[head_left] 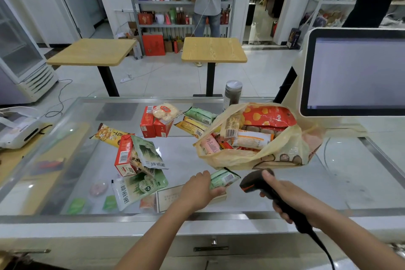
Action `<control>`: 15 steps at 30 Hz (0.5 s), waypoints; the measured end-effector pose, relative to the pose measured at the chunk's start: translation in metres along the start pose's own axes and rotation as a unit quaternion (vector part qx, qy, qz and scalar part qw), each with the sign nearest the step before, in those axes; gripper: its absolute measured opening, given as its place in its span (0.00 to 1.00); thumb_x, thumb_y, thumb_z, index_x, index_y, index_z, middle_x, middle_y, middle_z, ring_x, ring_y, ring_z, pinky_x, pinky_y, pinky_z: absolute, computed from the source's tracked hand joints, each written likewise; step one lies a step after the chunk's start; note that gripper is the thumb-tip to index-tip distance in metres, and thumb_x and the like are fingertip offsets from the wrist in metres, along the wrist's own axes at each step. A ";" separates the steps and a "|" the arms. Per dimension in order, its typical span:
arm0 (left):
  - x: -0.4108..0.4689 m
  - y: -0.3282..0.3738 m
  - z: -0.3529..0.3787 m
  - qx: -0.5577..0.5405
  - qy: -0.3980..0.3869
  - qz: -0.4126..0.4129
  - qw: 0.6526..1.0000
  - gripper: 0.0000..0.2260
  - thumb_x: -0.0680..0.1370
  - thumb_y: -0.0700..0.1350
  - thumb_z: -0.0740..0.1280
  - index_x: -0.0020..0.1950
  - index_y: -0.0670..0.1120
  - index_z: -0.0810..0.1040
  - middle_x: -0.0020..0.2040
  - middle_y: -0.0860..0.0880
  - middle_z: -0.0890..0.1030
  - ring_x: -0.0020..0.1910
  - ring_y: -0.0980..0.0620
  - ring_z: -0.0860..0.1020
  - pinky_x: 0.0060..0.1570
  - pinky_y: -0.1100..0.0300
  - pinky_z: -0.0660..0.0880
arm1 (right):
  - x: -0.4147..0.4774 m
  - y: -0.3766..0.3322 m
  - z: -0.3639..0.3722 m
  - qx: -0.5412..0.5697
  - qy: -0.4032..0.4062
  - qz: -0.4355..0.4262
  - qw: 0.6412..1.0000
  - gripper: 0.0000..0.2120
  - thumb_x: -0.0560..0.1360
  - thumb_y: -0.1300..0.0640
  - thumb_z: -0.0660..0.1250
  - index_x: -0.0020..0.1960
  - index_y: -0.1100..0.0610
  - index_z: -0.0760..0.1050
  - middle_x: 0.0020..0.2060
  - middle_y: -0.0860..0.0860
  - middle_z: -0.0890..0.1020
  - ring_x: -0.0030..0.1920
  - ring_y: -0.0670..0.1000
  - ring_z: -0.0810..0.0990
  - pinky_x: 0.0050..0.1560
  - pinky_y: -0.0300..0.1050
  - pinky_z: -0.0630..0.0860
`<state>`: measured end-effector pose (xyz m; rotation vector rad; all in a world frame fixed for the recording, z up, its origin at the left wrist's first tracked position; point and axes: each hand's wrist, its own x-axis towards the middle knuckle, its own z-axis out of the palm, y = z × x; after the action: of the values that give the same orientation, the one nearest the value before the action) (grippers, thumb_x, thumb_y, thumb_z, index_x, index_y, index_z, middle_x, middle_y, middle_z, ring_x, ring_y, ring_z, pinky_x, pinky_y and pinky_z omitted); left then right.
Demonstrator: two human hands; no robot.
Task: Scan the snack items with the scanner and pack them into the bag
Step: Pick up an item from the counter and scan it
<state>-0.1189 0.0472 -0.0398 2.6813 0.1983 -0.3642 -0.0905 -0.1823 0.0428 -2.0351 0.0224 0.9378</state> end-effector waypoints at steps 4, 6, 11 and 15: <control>-0.009 -0.015 -0.005 -0.096 0.007 0.003 0.995 0.18 0.75 0.62 0.63 0.50 0.48 0.70 0.45 0.51 0.75 0.40 0.54 0.73 0.36 0.59 0.67 | 0.029 0.020 0.016 -0.006 -0.001 -0.019 1.000 0.36 0.67 0.29 0.56 0.54 0.60 0.75 0.26 0.54 0.77 0.23 0.50 0.73 0.24 0.41 0.69; -0.013 -0.023 -0.009 -0.150 0.011 0.008 0.989 0.17 0.74 0.61 0.65 0.48 0.48 0.72 0.43 0.50 0.77 0.38 0.54 0.73 0.35 0.60 0.68 | 0.043 0.020 0.024 0.002 -0.009 -0.030 1.000 0.32 0.72 0.32 0.56 0.54 0.60 0.74 0.26 0.54 0.78 0.23 0.50 0.74 0.24 0.40 0.70; -0.022 -0.025 -0.017 -0.195 0.026 0.044 0.979 0.16 0.73 0.60 0.68 0.48 0.48 0.74 0.43 0.49 0.78 0.38 0.54 0.74 0.36 0.60 0.69 | 0.067 0.010 0.045 -0.142 0.094 -0.119 0.978 0.28 0.76 0.33 0.50 0.43 0.55 0.74 0.33 0.52 0.82 0.31 0.51 0.80 0.34 0.46 0.74; -0.026 -0.016 -0.025 -0.196 0.063 0.058 0.977 0.13 0.73 0.61 0.67 0.47 0.53 0.72 0.41 0.54 0.74 0.38 0.57 0.73 0.36 0.62 0.67 | 0.069 0.015 0.046 -0.349 0.326 -0.212 0.852 0.25 0.74 0.33 0.56 0.57 0.53 0.72 0.49 0.48 0.79 0.48 0.50 0.79 0.39 0.43 0.73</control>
<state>-0.1411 0.0702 -0.0172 2.3132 0.1333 -0.1041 -0.0741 -0.1371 -0.0268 -2.7784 -0.4442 -0.0981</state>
